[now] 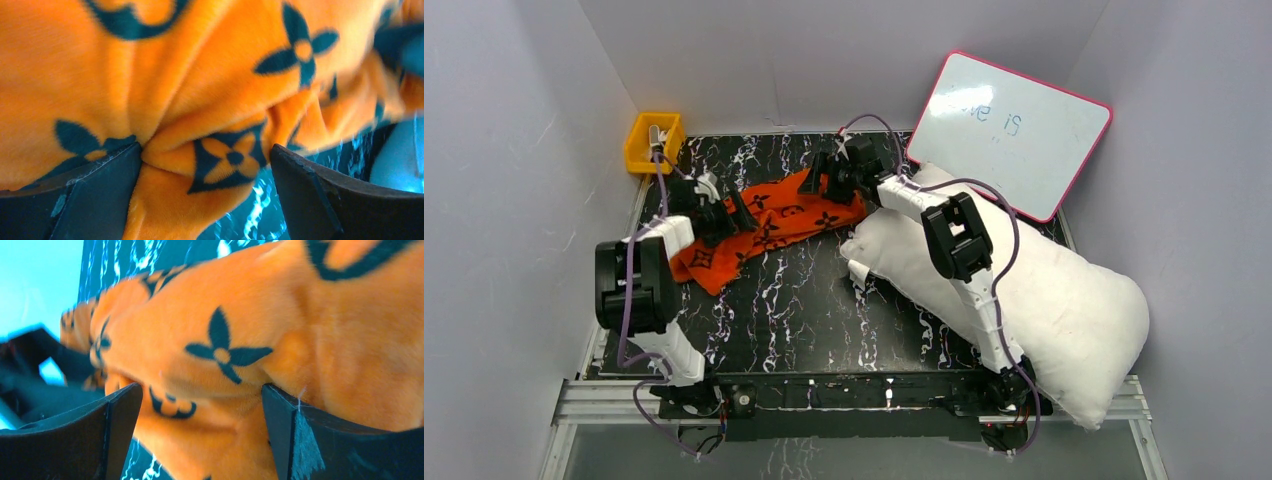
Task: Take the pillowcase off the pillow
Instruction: Fold the pillowcase at the center of the board.
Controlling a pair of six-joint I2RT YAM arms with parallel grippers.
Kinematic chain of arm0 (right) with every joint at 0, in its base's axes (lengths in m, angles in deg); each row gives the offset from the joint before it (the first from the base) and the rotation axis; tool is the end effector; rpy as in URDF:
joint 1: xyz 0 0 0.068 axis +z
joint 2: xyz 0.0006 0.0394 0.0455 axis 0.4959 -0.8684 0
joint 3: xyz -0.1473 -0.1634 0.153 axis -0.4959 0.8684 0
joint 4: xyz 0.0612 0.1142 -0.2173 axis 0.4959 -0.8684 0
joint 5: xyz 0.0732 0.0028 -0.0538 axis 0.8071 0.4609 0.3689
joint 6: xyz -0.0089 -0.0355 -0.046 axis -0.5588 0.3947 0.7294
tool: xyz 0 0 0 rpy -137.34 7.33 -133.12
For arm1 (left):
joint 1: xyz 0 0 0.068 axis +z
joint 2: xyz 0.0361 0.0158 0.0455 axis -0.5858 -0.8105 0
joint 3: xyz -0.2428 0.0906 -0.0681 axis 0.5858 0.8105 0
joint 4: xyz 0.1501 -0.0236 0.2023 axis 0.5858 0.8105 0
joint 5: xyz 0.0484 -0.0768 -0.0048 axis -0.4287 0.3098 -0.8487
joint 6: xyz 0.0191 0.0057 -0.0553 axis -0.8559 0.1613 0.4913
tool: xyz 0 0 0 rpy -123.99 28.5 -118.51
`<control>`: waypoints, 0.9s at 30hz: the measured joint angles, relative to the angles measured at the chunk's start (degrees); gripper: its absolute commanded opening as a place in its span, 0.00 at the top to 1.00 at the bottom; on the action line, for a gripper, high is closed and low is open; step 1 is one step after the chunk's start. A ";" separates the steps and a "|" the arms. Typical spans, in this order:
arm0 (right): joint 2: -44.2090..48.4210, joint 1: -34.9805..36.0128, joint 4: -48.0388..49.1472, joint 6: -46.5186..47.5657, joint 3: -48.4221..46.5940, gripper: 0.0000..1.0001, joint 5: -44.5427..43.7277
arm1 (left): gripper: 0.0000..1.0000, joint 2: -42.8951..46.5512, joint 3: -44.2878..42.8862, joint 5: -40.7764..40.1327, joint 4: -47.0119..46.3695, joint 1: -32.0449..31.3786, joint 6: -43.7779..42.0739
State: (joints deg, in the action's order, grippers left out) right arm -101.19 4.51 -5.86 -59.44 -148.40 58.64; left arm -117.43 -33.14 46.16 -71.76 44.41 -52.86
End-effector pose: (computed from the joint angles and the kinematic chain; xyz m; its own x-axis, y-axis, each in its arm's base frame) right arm 0.4432 0.3196 0.1700 -0.7752 0.1638 -0.6102 -0.3924 0.6321 0.6682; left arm 0.3684 0.0377 0.1729 -0.7082 -0.3746 -0.5985 -0.0522 0.8731 -0.4847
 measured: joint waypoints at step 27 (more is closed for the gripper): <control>-0.96 -4.48 -2.34 5.68 -14.47 0.03 6.36 | 0.02 24.44 -1.44 -3.41 5.46 -21.53 23.34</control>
State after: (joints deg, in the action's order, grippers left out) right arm -102.15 0.03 -8.20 -53.76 -162.87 65.00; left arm -93.00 -34.58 42.75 -66.29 22.89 -29.51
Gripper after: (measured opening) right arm 0.977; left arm 0.983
